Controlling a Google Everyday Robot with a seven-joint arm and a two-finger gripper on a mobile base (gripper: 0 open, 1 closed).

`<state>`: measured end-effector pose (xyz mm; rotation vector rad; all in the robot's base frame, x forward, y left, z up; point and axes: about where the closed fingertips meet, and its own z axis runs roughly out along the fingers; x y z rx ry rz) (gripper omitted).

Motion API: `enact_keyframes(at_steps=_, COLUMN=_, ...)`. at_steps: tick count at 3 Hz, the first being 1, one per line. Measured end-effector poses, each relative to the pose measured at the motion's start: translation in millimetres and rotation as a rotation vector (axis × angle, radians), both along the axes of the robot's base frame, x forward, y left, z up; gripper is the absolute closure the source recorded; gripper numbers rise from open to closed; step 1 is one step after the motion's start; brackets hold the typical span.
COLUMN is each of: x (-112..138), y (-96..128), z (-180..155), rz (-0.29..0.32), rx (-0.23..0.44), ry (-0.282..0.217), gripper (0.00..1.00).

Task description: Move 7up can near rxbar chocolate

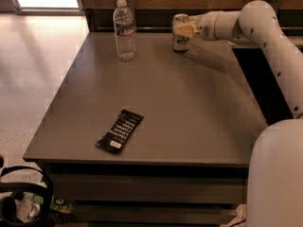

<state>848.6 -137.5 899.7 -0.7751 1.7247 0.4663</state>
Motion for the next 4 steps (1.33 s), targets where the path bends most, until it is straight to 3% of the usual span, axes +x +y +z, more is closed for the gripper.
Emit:
enact_keyframes(at_steps=1, x=-16, y=-12, z=20, rz=-0.024, rx=-0.066, ry=0.015, gripper=1.00)
enact_keyframes(at_steps=2, x=-50, y=-34, z=56, rz=-0.007, rx=-0.110, ry=0.018, gripper=1.00)
enact_keyframes(at_steps=3, x=-79, y=-43, z=75, rz=0.048, rx=-0.090, ry=0.034, gripper=1.00)
enact_keyframes(at_steps=4, x=-124, y=-42, z=95, rz=0.145, rx=-0.078, ry=0.049, gripper=1.00)
